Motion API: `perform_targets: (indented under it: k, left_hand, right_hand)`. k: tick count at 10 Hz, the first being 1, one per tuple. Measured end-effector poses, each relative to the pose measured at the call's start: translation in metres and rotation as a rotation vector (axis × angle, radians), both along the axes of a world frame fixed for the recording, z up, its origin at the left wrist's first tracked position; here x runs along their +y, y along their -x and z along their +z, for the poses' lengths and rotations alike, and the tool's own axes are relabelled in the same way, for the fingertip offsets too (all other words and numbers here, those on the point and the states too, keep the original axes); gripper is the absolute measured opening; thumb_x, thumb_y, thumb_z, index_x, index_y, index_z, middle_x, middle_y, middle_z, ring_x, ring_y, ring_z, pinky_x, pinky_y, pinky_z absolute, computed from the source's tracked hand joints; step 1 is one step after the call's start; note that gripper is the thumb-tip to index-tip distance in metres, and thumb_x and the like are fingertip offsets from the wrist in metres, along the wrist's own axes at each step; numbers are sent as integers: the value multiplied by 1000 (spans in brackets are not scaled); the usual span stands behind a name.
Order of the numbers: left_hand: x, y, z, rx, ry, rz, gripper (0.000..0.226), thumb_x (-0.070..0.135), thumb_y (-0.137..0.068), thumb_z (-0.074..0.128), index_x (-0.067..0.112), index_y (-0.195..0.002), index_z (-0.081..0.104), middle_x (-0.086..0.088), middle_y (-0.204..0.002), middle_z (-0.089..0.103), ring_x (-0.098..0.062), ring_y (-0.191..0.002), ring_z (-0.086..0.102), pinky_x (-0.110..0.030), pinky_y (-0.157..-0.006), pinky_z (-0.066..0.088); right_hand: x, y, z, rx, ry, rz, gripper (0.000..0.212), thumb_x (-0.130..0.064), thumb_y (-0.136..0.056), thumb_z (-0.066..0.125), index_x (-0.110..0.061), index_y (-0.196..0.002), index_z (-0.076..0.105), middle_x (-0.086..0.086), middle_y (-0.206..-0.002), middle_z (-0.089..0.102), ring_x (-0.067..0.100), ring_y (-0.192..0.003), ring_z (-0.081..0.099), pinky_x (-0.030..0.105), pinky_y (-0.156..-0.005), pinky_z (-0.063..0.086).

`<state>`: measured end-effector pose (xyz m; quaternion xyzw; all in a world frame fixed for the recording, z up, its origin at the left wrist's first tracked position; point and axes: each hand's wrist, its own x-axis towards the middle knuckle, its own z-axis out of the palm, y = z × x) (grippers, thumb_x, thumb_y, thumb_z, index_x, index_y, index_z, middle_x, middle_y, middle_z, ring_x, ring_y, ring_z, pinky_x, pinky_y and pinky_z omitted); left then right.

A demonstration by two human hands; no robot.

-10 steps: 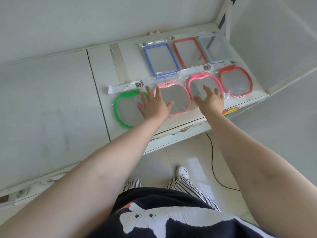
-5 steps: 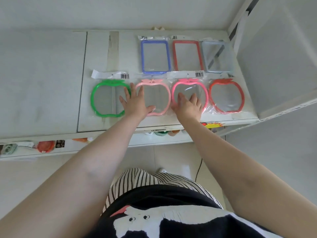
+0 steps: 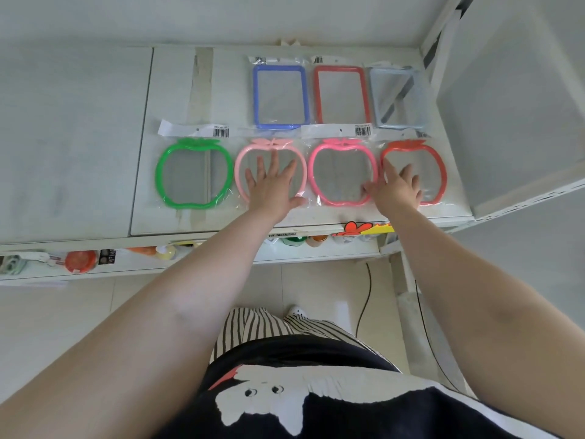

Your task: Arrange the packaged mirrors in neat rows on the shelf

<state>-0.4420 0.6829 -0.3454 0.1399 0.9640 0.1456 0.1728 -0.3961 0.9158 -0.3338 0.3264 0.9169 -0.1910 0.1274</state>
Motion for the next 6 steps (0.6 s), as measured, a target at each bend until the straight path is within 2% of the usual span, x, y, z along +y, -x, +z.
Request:
perform_targets:
  k: [2,3,4,5,6]
  left_hand:
    - [3,-3,-1,7,-26,21,86,46,-83,65,31,-152,16,-8,-162,-12,-40,-148,-10,-60,-117,-1]
    - [2,-3,-2,7,-28,23,85,47,-84,64,31,-152,15,-9,-162,-12,-39,-148,-10,-59,-117,-1]
    - [0,-1,-4,20,-34,36,78,48,-86,61,29,-151,21,-10,-162,-6,-38,-149,-6,-58,-117,2]
    - [-3,-6,1,95,-95,87,48,45,-89,55,18,-128,48,-14,-156,22,-36,-146,18,-56,-116,15]
    - [-7,-15,3,184,-189,188,37,39,-90,52,16,-119,57,-11,-135,49,-32,-126,47,-44,-106,33]
  right_hand:
    - [-1,-3,0,5,5,14,72,-50,-90,53,-43,-150,14,10,-162,-1,34,-149,-1,52,-120,8]
    - [1,-4,1,9,11,18,70,-50,-89,53,-43,-149,17,10,-162,5,35,-147,6,52,-118,14]
    - [2,-7,2,106,-9,4,65,-47,-89,54,-37,-147,26,11,-158,18,35,-143,18,50,-115,21]
    - [-2,-13,9,223,-45,11,58,-38,-91,56,-28,-145,37,13,-153,30,34,-138,28,47,-112,27]
    - [-7,-18,13,335,-48,29,49,-27,-90,54,-17,-137,47,15,-141,44,36,-128,38,44,-105,33]
